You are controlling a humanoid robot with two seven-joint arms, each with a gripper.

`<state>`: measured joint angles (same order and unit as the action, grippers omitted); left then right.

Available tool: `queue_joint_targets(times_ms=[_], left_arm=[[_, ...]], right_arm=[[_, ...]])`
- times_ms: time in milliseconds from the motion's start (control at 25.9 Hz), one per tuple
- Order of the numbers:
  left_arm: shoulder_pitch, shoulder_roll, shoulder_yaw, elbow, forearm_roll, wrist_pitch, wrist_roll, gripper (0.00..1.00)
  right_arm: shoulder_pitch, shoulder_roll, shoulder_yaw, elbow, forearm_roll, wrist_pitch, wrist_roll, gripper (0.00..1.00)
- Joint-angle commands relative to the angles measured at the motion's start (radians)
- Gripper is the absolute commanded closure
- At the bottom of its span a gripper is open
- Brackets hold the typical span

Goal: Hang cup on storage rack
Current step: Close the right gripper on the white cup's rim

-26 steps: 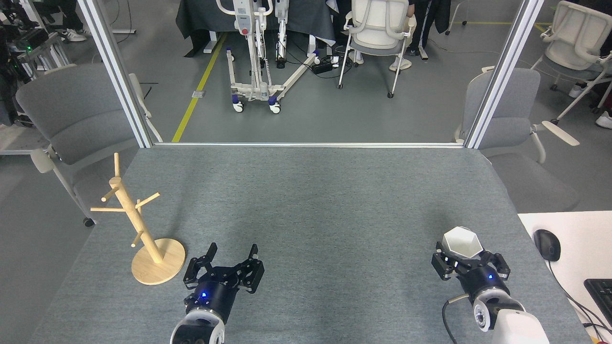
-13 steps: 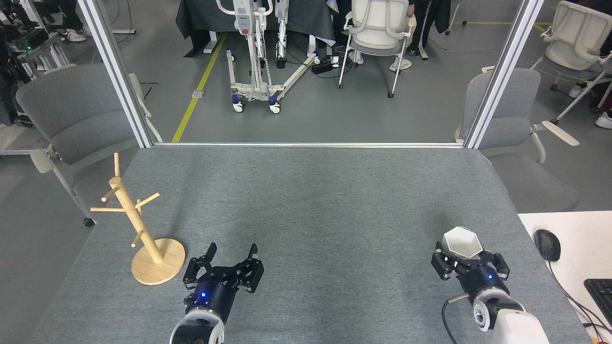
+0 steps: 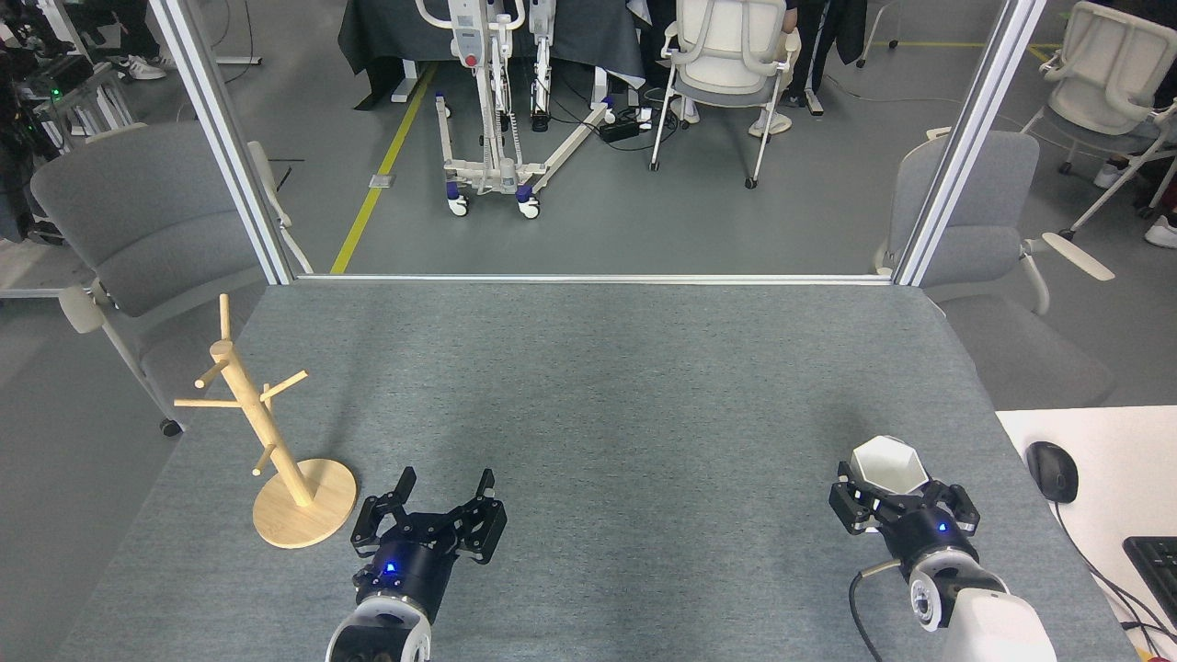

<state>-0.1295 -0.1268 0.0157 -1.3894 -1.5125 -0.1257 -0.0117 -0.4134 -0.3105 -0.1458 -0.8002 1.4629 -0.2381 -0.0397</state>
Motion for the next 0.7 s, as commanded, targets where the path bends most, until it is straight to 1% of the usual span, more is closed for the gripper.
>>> queue_joint_targets(times_ms=[0,116,425,619,657], left_arm=[[0.001,0.001,0.001,0.0,0.0,0.0,-0.001,0.01],[0.004,0.001,0.001,0.0,0.0,0.0,-0.001,0.01],[0.004,0.001,0.001,0.0,0.0,0.0,-0.001,0.01],[0.004,0.001,0.001,0.0,0.0,0.0,-0.001,0.01],[0.004,0.001,0.001,0.0,0.0,0.0,-0.002,0.01]], right_arm=[[-0.021,0.001,0.0,0.03,0.002,0.0,0.001,0.01],[-0.036,-0.001,0.0,0.033,0.002,0.0,0.001,0.01],[-0.036,-0.001,0.0,0.033,0.007,0.0,0.001,0.02],[-0.035,-0.002,0.0,0.035,0.01,0.0,0.0,0.08],[-0.035,-0.002,0.002,0.035,0.01,0.0,0.0,0.1]])
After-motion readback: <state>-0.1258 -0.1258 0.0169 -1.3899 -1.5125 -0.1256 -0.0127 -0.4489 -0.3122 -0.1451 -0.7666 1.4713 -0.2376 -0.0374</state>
